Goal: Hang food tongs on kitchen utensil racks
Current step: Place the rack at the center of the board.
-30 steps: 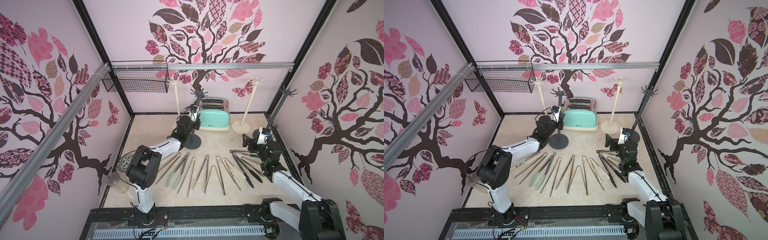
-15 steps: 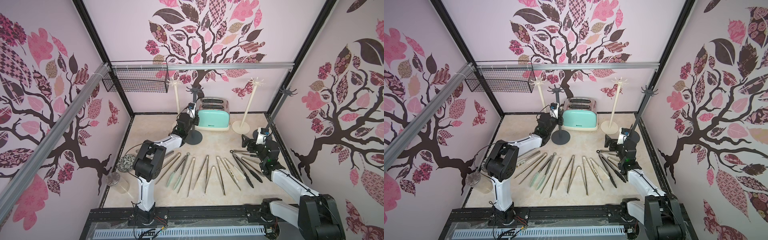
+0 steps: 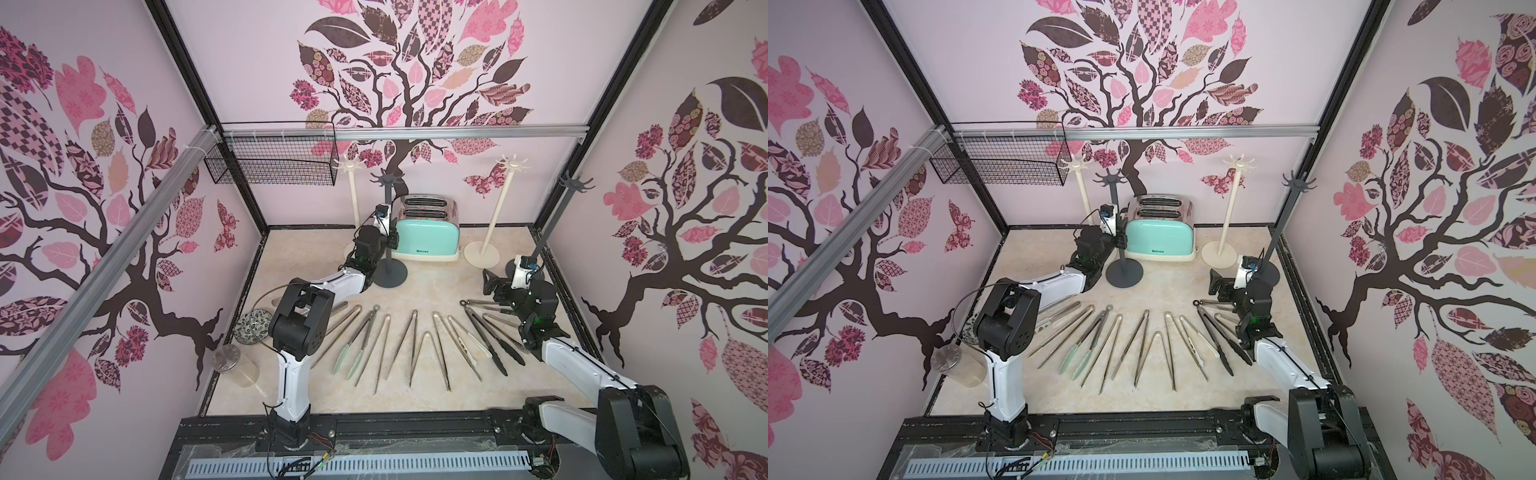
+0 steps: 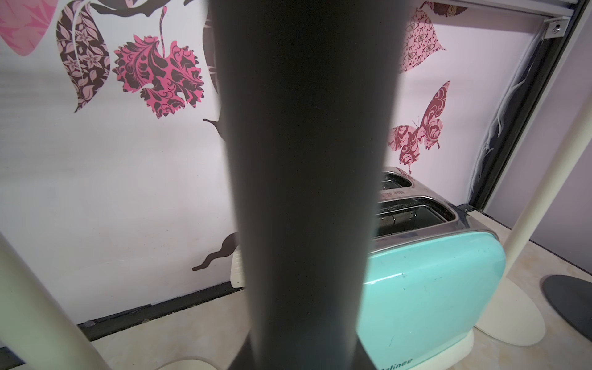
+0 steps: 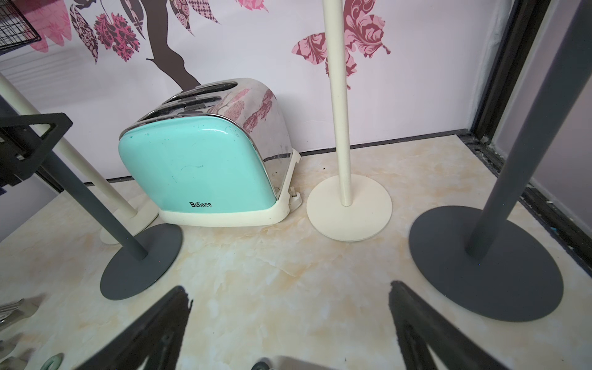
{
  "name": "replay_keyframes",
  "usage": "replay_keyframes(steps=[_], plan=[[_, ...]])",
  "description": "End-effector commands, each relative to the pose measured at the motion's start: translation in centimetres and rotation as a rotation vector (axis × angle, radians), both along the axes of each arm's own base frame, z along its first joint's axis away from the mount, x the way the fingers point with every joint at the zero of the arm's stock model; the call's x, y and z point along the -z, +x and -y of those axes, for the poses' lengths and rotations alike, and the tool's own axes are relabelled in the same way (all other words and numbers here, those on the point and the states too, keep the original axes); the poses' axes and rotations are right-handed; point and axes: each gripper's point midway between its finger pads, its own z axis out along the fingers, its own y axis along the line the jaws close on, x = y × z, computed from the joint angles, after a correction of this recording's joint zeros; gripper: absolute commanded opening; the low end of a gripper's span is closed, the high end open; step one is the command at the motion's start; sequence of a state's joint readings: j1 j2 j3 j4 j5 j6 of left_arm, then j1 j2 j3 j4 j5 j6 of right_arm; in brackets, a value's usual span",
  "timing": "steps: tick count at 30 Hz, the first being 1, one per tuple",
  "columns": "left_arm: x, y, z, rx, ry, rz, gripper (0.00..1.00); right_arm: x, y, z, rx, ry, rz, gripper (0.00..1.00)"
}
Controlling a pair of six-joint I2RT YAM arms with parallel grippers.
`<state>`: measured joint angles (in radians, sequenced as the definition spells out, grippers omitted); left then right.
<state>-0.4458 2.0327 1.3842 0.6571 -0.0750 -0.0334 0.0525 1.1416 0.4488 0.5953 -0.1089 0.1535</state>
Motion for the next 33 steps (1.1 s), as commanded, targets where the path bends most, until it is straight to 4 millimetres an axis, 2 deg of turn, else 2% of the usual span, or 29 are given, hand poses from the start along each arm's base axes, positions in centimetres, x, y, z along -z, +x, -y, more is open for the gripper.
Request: replay_keyframes(steps=[1, 14, 19, 33], plan=[[-3.5, 0.1, 0.6, 0.007, -0.046, 0.089, 0.0, -1.2, 0.3, -0.5, -0.019, 0.0, 0.034, 1.0], [-1.8, 0.4, 0.3, -0.015, -0.011, 0.057, 0.0, -0.9, 0.5, -0.5, -0.017, 0.0, 0.03, 1.0], [-1.4, -0.1, -0.2, -0.027, -0.003, 0.049, 0.16, -0.7, 0.6, -0.4, -0.012, -0.005, 0.02, 1.0], [-1.9, -2.2, -0.8, -0.023, 0.085, 0.011, 0.5, -0.5, 1.0, 0.4, 0.037, -0.012, -0.025, 1.0]])
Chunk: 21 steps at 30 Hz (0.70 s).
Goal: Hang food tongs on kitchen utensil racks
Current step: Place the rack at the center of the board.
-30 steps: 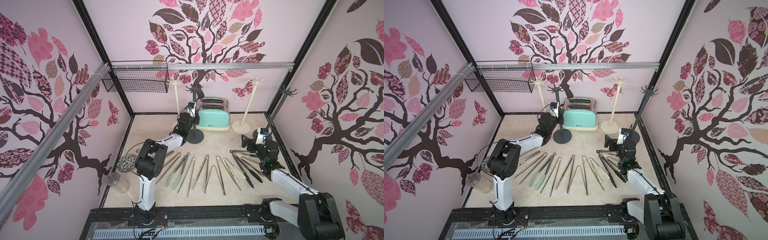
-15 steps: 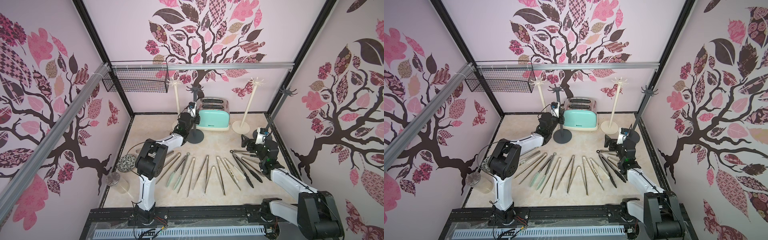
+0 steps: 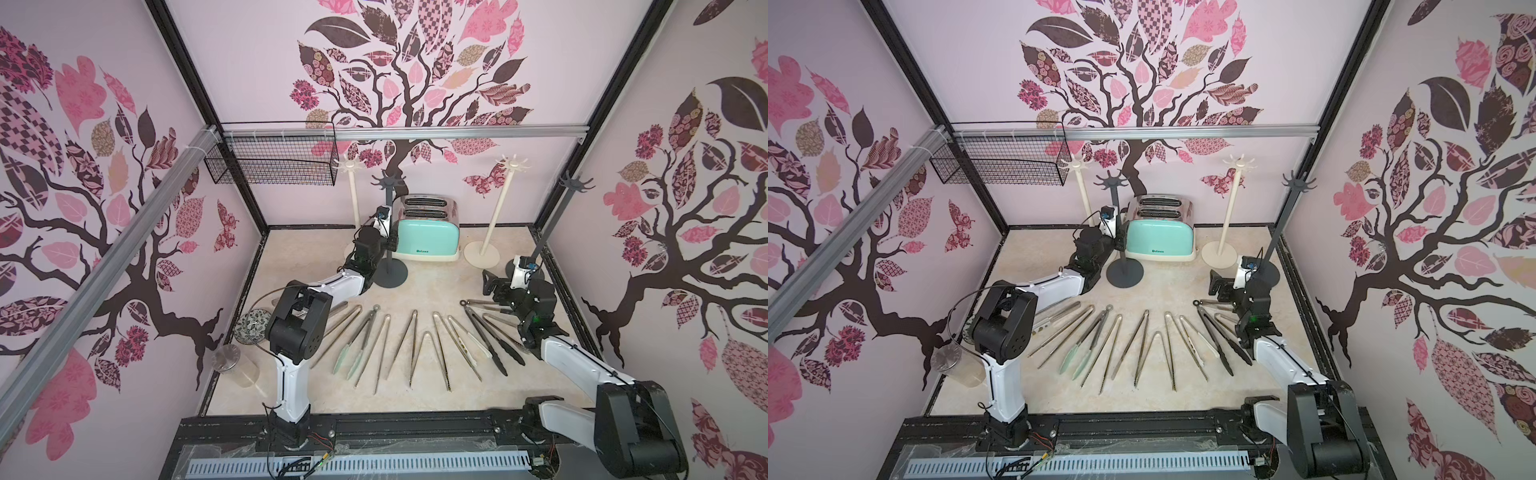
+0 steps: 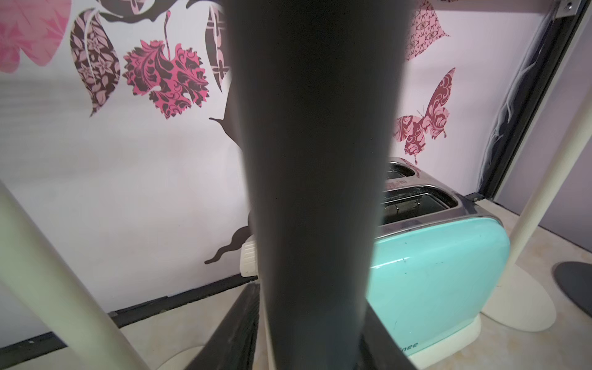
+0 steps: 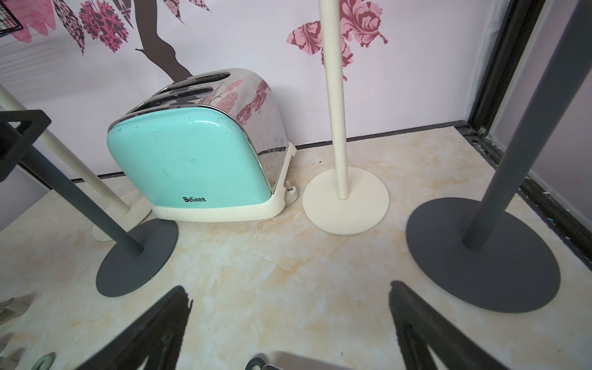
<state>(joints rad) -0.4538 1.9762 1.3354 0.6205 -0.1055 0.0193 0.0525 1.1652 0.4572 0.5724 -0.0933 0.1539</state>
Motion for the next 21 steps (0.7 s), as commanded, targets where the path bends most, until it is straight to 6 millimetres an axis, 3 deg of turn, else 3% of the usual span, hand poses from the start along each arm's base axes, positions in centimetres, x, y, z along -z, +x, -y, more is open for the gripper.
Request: replay_keyframes(steps=[1, 12, 21], plan=[[-1.9, -1.3, -0.2, 0.002, 0.037, 0.014, 0.52, -1.5, 0.8, 0.3, 0.031, -0.007, 0.007, 1.0], [-2.1, -6.6, -2.1, -0.001, 0.093, -0.037, 0.64, -0.4, 0.8, 1.4, 0.111, 0.032, -0.159, 0.99], [-3.4, -11.8, -5.6, -0.047, 0.013, -0.13, 0.67, 1.2, -0.2, 2.4, 0.187, -0.017, -0.483, 0.99]])
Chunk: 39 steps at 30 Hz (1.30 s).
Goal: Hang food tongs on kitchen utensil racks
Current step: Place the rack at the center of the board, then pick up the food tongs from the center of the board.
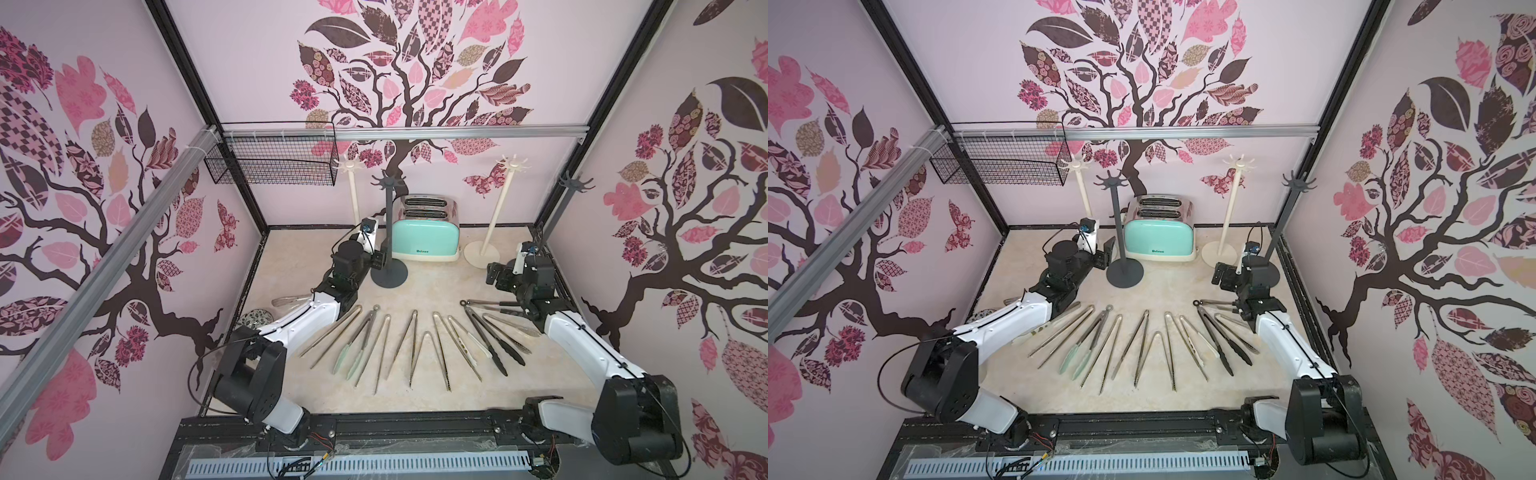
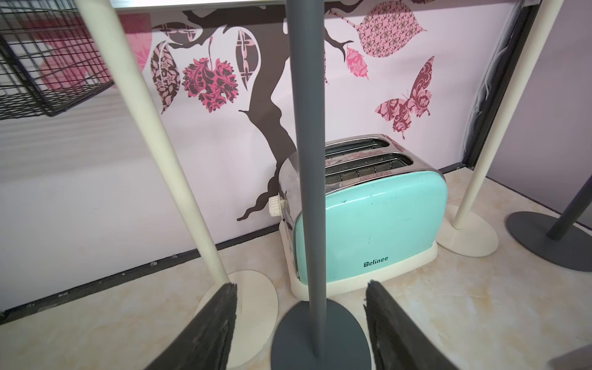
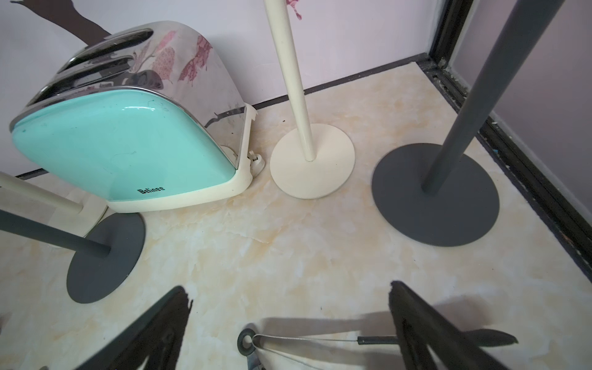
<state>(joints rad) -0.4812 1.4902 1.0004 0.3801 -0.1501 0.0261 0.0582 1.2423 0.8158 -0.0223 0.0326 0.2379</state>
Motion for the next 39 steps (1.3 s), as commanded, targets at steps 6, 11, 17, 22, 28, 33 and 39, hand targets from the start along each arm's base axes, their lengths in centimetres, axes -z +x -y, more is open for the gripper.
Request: replay_keyframes(steps=[6, 11, 17, 22, 28, 33, 39], plan=[[1.0, -3.9, -2.4, -0.058, -0.095, -0.183, 0.67, 2.0, -3.0, 1.3, 0.01, -0.167, -0.353, 0.99], [2.5, -6.2, -3.5, -0.085, -0.206, -0.273, 0.67, 2.3, -3.1, 0.9, -0.102, -0.276, -0.463, 0.96], [4.0, -9.4, -4.2, -0.075, -0.26, -0.369, 0.66, 3.3, -2.9, -0.9, -0.352, -0.378, -0.498, 0.89], [4.7, -11.4, -5.1, -0.076, -0.287, -0.401, 0.66, 5.1, -3.6, -0.6, -0.453, -0.462, -0.619, 0.64], [5.3, -12.5, -5.5, -0.082, -0.312, -0.42, 0.65, 7.6, -6.1, 0.7, -0.587, -0.606, -0.741, 0.48], [5.8, -12.3, -5.2, -0.071, -0.296, -0.437, 0.64, 8.2, -7.6, 0.5, -0.791, -0.722, -0.695, 0.41], [6.5, -12.1, -4.6, -0.048, -0.273, -0.461, 0.64, 8.9, -6.5, 2.3, -0.863, -0.769, -0.698, 0.4]])
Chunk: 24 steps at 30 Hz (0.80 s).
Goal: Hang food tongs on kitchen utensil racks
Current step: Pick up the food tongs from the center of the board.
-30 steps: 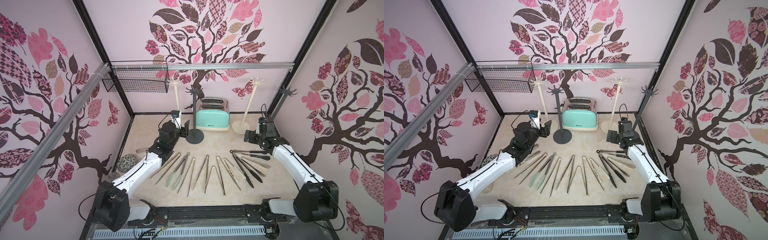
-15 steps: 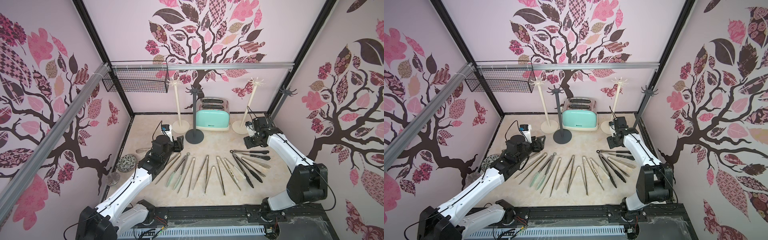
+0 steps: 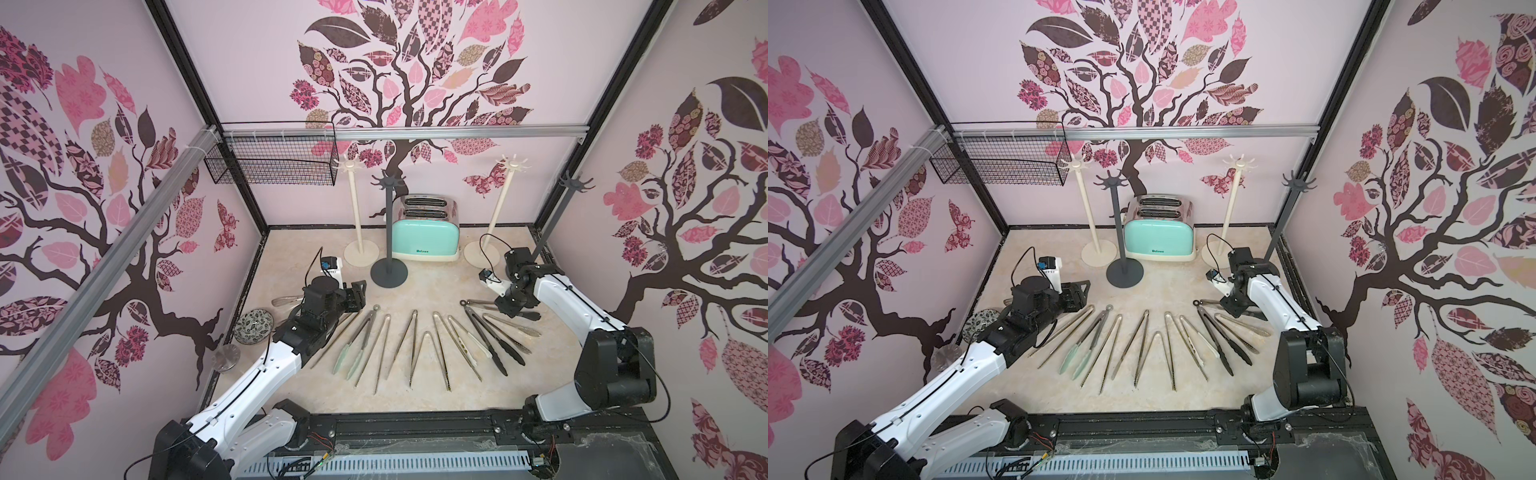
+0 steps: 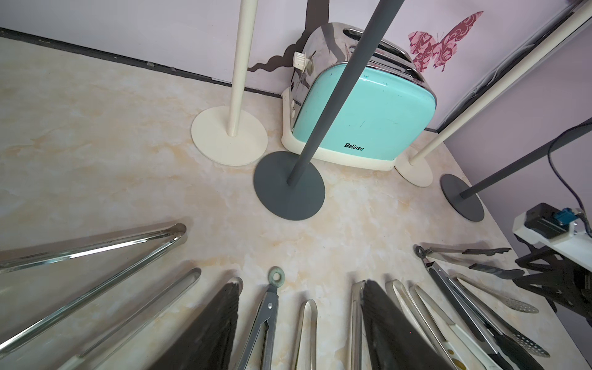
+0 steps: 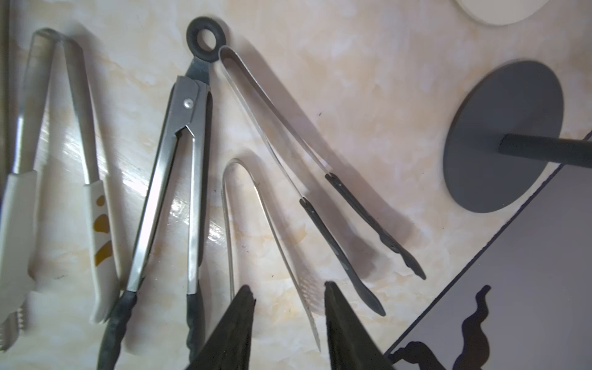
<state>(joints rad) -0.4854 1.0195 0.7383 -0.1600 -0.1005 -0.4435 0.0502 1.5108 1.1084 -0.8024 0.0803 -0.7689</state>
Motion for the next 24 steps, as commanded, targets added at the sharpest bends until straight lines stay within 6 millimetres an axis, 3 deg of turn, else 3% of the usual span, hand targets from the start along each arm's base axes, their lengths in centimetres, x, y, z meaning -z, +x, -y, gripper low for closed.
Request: replay_keyframes(steps=[1, 12, 24], plan=[[0.1, -0.1, 0.7, 0.037, 0.007, -0.008, 0.63, 0.1, 1.0, 1.2, -0.102, -0.043, -0.015, 0.39], [0.0, -0.3, 2.4, 0.128, -0.01, -0.003, 0.62, 3.2, 3.0, 2.5, -0.143, -0.058, -0.02, 0.38], [0.3, -0.1, 2.6, 0.142, 0.0, -0.002, 0.61, 5.5, 3.0, 2.9, -0.149, -0.051, -0.048, 0.37]])
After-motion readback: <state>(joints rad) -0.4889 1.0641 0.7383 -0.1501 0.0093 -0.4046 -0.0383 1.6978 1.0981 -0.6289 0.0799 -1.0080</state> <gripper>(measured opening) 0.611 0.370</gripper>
